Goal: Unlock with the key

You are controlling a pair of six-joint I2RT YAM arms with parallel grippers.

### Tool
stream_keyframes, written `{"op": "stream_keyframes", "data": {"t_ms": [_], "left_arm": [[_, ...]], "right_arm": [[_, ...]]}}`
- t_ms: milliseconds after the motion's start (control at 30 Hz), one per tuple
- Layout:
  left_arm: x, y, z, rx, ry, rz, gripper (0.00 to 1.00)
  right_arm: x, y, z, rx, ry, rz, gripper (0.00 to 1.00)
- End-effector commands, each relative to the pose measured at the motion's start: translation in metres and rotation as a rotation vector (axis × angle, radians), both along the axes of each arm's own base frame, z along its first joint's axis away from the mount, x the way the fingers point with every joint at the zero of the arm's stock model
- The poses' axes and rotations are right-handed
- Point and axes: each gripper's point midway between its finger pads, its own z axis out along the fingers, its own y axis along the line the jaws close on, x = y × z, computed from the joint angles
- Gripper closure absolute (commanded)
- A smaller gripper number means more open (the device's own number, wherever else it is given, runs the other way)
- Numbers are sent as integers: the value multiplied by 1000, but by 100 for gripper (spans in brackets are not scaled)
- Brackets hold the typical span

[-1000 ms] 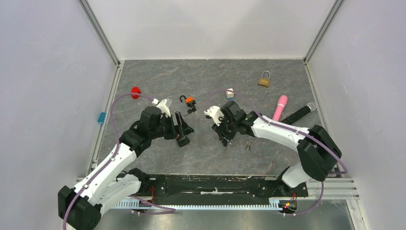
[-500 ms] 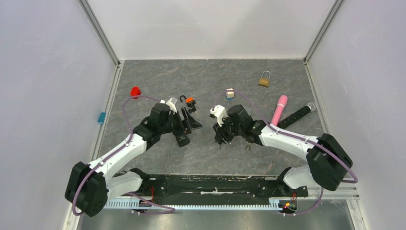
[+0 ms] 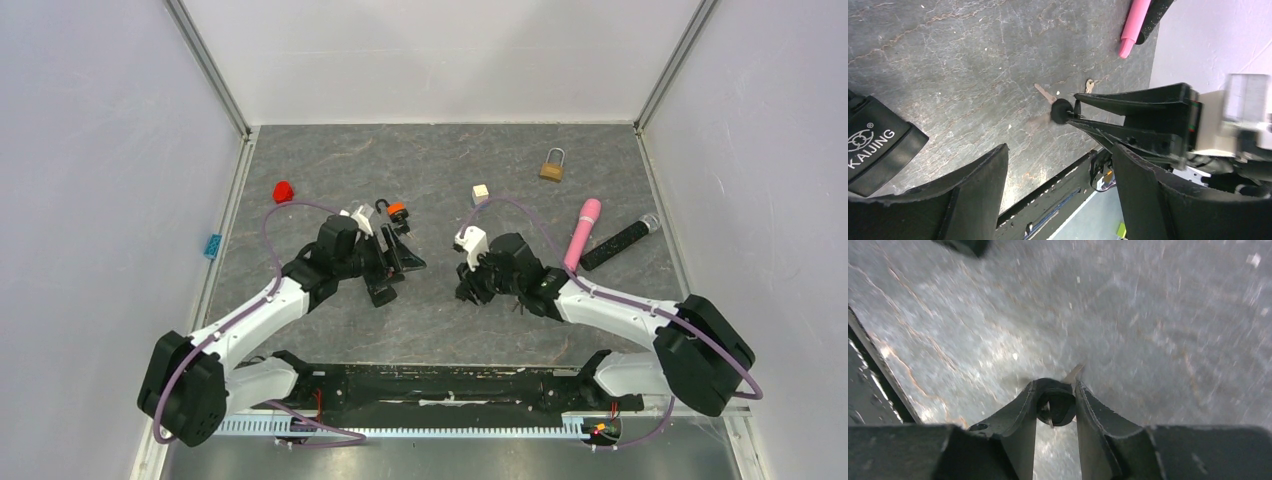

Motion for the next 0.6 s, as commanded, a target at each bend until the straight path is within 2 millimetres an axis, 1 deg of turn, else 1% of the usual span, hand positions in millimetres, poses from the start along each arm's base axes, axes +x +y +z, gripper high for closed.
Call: {"op": "stream_keyframes", "data": {"t_ms": [0, 33, 100, 267, 300, 367, 400, 433, 500, 567], "left_arm": [[1, 4, 12, 19, -58, -2, 20], [0, 5, 10, 27, -60, -5, 20], [-2, 7, 9, 44, -63, -13, 20], [-6, 17, 12, 105, -98, -30, 20], [-5, 20, 14, 126, -112, -30, 20], [-5, 27, 18, 171, -132, -22, 20], [-5, 31, 20, 193, -140, -21, 20], [-4, 34, 22, 211, -150, -14, 20], [-5, 42, 26, 243, -163, 0, 19], [-6, 47, 29, 260, -172, 12, 20]], "right_arm": [[-15, -30, -29, -83, 45, -65, 88], [-22, -35, -35, -97, 82, -82, 82], [-29, -44, -36, -120, 111, -100, 71], [-36, -51, -18, -191, 148, -77, 47], [-34, -51, -13, -213, 135, -46, 39], [-35, -55, -9, -271, 150, -17, 26], [-35, -57, -10, -303, 164, -12, 19], [-32, -59, -8, -334, 172, -21, 15], [-28, -62, -9, -375, 204, -61, 17], [-28, -58, -8, -372, 245, -92, 20]]}}
